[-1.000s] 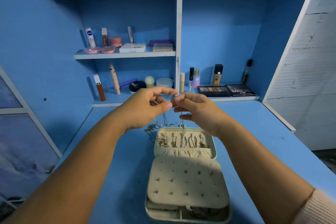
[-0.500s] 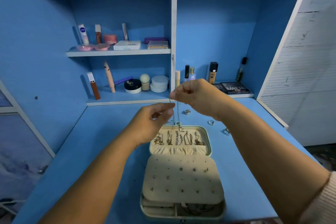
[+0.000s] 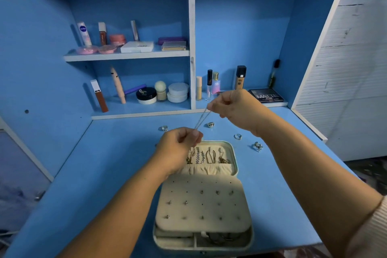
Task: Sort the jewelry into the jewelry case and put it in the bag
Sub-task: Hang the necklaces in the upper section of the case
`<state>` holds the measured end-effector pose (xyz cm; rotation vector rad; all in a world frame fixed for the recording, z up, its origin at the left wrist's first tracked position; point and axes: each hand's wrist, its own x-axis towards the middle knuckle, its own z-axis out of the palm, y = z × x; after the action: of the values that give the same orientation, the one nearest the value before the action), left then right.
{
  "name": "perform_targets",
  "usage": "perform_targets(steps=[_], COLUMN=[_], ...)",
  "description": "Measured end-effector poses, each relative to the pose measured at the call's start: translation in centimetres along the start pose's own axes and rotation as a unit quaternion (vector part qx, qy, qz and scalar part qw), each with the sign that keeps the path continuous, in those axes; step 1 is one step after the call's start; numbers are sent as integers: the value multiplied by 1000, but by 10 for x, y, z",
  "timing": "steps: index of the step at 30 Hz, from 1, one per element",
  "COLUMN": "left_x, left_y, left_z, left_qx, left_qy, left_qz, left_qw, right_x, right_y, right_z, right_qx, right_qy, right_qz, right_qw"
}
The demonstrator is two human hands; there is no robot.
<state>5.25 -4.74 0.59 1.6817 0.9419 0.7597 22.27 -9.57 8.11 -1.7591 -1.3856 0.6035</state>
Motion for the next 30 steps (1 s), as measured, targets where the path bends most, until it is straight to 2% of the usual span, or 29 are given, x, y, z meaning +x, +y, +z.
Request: perform_targets(steps=[5, 11, 16, 19, 30], left_x=[9, 17, 21, 20, 11], left_y=[-10, -7, -9, -3, -5], left_z=[4, 16, 24, 28, 31], left_qx=[121, 127, 205, 211, 267], left_qy=[-59, -99, -111, -136, -165], left_qz=[-17, -5, 30, 34, 44], left_qw=[991, 987, 972, 967, 949], right_x=[6, 13, 13, 13, 18], right_y=[19, 30, 35, 39, 70], right_z=[-2, -9, -17, -19, -4], right_qx=[-18, -31, -75, -81, -112], right_qy=[-8, -40, -72, -79, -63], right_qz=[7, -10, -52, -65, -39], right_qw=[1000, 999, 993, 991, 991])
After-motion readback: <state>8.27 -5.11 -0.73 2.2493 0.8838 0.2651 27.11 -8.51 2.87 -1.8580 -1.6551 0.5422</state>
